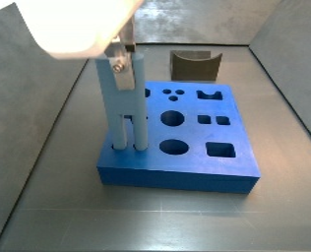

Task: Pick up the square-circle object. Move up. Rotate the square-circle object. Place the square-circle object on the fixture. Regrasp the square-circle object. Move to above the board. Insert the square-circle object.
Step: Insert the square-circle object.

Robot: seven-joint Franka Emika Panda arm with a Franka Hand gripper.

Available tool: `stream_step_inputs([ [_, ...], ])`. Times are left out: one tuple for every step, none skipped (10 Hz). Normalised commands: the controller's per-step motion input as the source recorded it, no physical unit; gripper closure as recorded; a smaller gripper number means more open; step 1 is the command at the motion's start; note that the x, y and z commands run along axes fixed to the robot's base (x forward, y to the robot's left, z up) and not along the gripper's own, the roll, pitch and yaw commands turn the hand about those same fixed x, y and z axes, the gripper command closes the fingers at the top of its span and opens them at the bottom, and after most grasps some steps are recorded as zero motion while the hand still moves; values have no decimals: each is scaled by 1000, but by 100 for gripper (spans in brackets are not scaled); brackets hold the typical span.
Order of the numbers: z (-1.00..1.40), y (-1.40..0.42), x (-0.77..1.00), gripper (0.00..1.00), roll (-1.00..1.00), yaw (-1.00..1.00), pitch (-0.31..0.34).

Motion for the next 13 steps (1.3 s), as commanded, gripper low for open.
stream_step_inputs([
  [-537,-274,74,100,289,0,-40],
  [-514,-274,71,100,351,0,0],
  [-534,-280,117,100,343,0,0],
  [-686,-251,126,100,317,0,-37],
  [-849,-306,280,100,311,0,0],
  [-946,-266,337,100,223,-29,0],
  [-957,-91,251,100,57,-31,0],
  [-877,0,211,100,-17,-40,0],
  [-789,63,183,100,-203,-46,0],
  [-606,26,149,100,-223,-46,0],
  [-360,0,43,100,-311,-191,0],
  [-269,23,63,100,-411,-71,-91],
  [0,0,0,100,0,0,0],
])
